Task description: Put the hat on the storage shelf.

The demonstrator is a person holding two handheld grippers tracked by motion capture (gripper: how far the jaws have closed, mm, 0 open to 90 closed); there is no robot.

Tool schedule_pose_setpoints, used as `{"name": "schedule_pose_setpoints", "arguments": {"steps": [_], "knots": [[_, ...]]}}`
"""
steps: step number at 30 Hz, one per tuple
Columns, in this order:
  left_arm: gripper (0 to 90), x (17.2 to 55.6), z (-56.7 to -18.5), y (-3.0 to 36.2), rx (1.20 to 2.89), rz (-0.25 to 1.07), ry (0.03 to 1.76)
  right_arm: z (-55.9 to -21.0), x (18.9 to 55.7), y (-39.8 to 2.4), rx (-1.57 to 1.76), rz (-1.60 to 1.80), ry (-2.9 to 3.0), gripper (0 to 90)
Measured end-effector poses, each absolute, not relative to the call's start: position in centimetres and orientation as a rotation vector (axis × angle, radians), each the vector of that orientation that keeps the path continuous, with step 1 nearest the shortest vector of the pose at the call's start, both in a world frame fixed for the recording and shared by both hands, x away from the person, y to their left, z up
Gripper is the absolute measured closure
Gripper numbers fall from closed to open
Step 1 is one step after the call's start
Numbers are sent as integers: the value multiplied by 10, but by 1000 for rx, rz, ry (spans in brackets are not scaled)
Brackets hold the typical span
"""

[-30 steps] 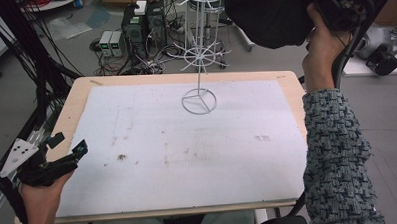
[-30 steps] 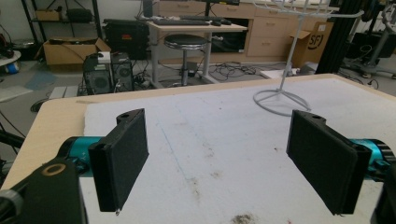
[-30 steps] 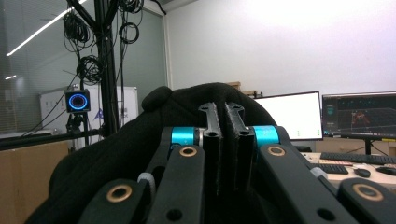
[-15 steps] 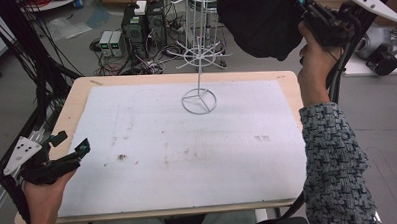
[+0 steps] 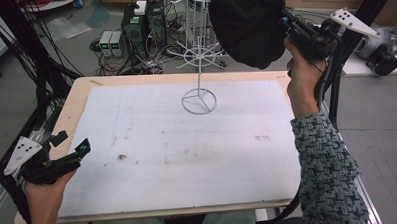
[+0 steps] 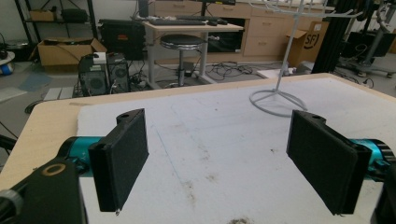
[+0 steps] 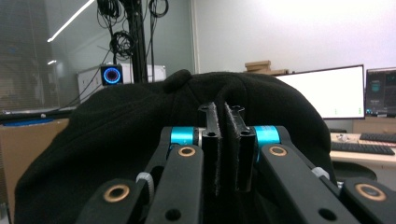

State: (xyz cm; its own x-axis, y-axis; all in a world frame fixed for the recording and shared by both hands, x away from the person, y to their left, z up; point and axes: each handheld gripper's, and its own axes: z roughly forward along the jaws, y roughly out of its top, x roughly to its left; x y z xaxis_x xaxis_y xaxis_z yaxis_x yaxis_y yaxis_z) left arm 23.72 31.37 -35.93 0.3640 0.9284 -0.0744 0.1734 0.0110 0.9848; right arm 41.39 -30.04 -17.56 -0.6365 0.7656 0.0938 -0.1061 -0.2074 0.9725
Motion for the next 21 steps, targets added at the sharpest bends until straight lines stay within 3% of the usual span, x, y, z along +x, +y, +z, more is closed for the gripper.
{"name": "schedule_pose_setpoints", "arguments": {"steps": [21], "knots": [[207,238,-360,312,1453,808,1056,-218,426,-296,849,1847,1564,837]]}}
